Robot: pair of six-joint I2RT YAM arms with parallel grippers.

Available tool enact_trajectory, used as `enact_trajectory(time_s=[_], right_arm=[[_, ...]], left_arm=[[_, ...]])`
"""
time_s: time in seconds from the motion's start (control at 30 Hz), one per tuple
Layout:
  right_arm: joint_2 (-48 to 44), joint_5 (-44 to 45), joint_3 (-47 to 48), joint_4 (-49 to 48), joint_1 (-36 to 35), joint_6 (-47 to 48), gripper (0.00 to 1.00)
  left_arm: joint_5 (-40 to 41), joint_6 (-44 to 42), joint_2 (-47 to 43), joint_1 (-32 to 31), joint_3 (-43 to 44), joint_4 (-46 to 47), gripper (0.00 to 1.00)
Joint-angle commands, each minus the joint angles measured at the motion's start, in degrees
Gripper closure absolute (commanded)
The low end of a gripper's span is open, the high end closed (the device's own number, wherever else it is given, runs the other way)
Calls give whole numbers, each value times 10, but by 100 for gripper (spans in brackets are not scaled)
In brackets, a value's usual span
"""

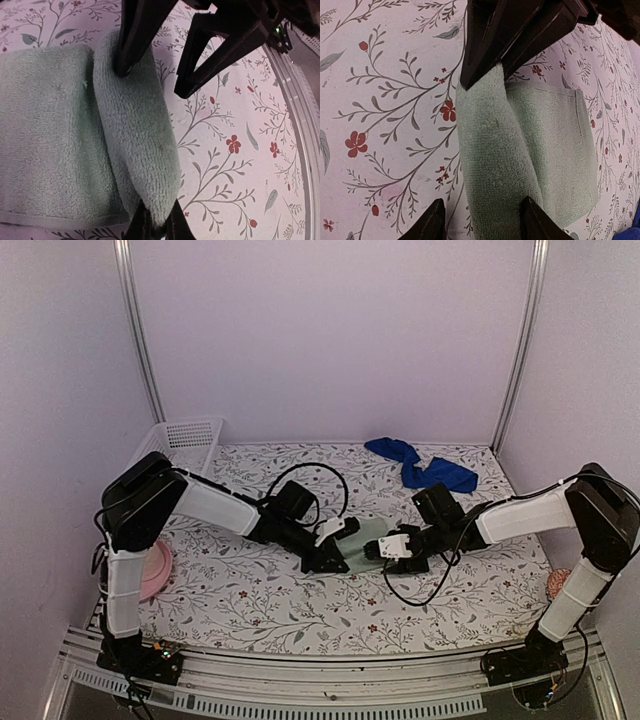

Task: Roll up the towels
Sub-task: Roll the towel at the center of the board.

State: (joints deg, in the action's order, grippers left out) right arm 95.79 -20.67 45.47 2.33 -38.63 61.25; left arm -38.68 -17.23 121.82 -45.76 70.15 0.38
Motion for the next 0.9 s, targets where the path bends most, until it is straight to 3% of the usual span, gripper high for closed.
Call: enact_trajectory(time_s=[0.0, 0.5, 0.67, 0.87], right_arm=[[-14, 26, -8, -23, 1, -4, 48], [22, 51, 4, -12, 1, 0, 50], [42, 60, 17, 8, 1, -3, 62], [59, 70, 41, 35, 1, -19, 84]], left_arm=[[28, 12, 34, 24, -11, -68, 96], [14, 20, 49, 31, 5, -79, 89], [7, 23, 48, 35, 5, -76, 85], [9, 23, 38, 38, -2, -70, 73]])
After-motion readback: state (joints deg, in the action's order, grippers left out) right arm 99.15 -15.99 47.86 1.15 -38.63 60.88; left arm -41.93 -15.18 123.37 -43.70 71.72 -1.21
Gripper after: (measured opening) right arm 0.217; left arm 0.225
